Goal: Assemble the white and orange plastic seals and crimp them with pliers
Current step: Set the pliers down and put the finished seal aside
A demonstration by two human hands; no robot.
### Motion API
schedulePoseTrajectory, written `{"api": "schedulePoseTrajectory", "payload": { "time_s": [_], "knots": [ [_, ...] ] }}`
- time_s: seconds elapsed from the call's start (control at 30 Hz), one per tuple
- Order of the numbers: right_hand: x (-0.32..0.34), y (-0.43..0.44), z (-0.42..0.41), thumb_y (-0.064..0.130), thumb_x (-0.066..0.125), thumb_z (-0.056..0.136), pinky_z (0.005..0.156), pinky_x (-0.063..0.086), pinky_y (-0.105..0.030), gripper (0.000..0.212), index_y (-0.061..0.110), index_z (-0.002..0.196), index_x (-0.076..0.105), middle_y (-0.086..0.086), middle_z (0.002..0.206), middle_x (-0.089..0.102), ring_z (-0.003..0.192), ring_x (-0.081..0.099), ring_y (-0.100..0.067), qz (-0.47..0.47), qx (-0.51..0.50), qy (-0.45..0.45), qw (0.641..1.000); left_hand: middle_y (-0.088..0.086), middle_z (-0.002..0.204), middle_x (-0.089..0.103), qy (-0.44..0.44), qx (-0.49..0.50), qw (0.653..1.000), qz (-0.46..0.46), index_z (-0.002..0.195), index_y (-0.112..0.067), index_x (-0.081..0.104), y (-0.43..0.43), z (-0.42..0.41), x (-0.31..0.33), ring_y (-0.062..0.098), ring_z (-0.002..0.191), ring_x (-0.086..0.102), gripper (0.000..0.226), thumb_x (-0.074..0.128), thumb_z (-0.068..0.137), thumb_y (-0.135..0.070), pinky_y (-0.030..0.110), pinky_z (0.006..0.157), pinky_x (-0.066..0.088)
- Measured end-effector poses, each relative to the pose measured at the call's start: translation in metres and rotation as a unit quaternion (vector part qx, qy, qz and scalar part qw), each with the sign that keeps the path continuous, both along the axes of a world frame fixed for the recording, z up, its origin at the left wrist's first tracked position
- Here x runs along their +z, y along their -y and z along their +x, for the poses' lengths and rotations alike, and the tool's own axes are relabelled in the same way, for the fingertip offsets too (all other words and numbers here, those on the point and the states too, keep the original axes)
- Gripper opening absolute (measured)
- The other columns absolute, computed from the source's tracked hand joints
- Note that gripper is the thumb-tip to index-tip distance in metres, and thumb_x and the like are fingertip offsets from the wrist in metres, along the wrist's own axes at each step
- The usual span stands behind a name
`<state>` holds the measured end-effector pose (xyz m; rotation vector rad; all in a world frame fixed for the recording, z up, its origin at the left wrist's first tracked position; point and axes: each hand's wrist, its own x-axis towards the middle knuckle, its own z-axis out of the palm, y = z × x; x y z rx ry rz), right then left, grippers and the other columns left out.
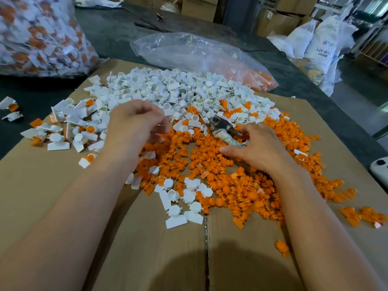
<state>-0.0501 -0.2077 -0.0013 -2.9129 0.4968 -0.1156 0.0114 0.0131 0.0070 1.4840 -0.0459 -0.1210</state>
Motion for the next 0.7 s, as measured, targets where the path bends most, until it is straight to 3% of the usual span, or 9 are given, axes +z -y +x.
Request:
{"api": "schedulePoseTrajectory", "payload": {
  "time_s": [0.1,0.17,0.23,0.33,0.43,0.57,0.7],
  "knots": [
    [0.001,0.001,-0.001,0.069,0.058,0.066,0.101,0.030,-0.037,0.086,0.017,0.133,0.042,-0.008,0.136,0.040,0.127,0.033,-0.024,0.008,0.000,0.003,1.000,-0.008,0.069,0.065,0.135,-0.023,0.968,0.212,0.071,-0.023,0.062,0.007,-0.008,-0.006,0.007,0.059,0.058,0.019,0.062,0.085,-0.010,0.021,0.050,0.046],
    [0.002,0.002,-0.001,0.069,0.057,0.067,0.099,0.031,-0.036,0.084,0.016,0.131,0.044,-0.008,0.134,0.041,0.125,0.034,-0.024,0.013,0.002,0.008,1.000,-0.013,0.077,0.059,0.200,-0.035,0.934,0.293,0.080,-0.023,0.065,0.011,-0.011,-0.010,0.002,0.061,0.052,0.011,0.062,0.087,-0.014,0.017,0.055,0.043],
    [0.003,0.003,-0.001,0.067,0.057,0.069,0.091,0.032,-0.031,0.078,0.016,0.127,0.048,-0.007,0.129,0.044,0.121,0.037,-0.022,0.013,0.003,0.024,1.000,-0.010,0.085,0.058,0.232,-0.044,0.913,0.333,0.095,-0.018,0.067,0.015,-0.012,-0.013,0.006,0.065,0.052,0.011,0.060,0.088,-0.015,0.020,0.060,0.043],
    [0.008,0.001,-0.003,0.058,0.060,0.075,0.082,0.029,-0.022,0.059,0.018,0.117,0.055,-0.001,0.116,0.050,0.110,0.045,-0.016,0.017,0.014,0.105,0.994,-0.003,0.095,0.057,0.259,-0.051,0.891,0.370,0.102,-0.015,0.067,0.019,-0.010,-0.015,0.012,0.084,0.051,0.016,0.063,0.086,-0.015,0.022,0.075,0.037],
    [0.022,-0.005,-0.011,0.044,0.066,0.077,0.066,0.035,-0.004,0.021,0.029,0.091,0.062,0.011,0.095,0.056,0.081,0.052,0.000,0.125,0.059,0.184,0.973,-0.004,0.089,0.054,0.281,-0.062,0.878,0.381,0.101,-0.014,0.068,0.018,-0.010,-0.015,0.012,0.083,0.051,0.017,0.066,0.084,-0.016,0.023,0.074,0.035],
    [0.036,-0.025,-0.024,0.035,0.072,0.069,0.062,0.044,-0.011,0.013,0.034,0.078,0.063,0.014,0.074,0.063,0.068,0.057,0.003,0.253,0.201,0.040,0.946,-0.005,0.083,0.055,0.287,-0.071,0.876,0.381,0.095,-0.013,0.070,0.019,-0.011,-0.015,0.012,0.078,0.051,0.013,0.066,0.083,-0.015,0.022,0.070,0.035],
    [0.029,-0.046,-0.025,0.026,0.078,0.068,0.061,0.042,-0.010,0.018,0.026,0.084,0.069,0.014,0.075,0.058,0.067,0.054,0.005,0.259,0.292,-0.038,0.920,-0.008,0.081,0.054,0.282,-0.061,0.875,0.390,0.092,-0.016,0.070,0.021,-0.010,-0.017,0.008,0.074,0.048,0.011,0.067,0.082,-0.016,0.020,0.063,0.031]
  ]
}}
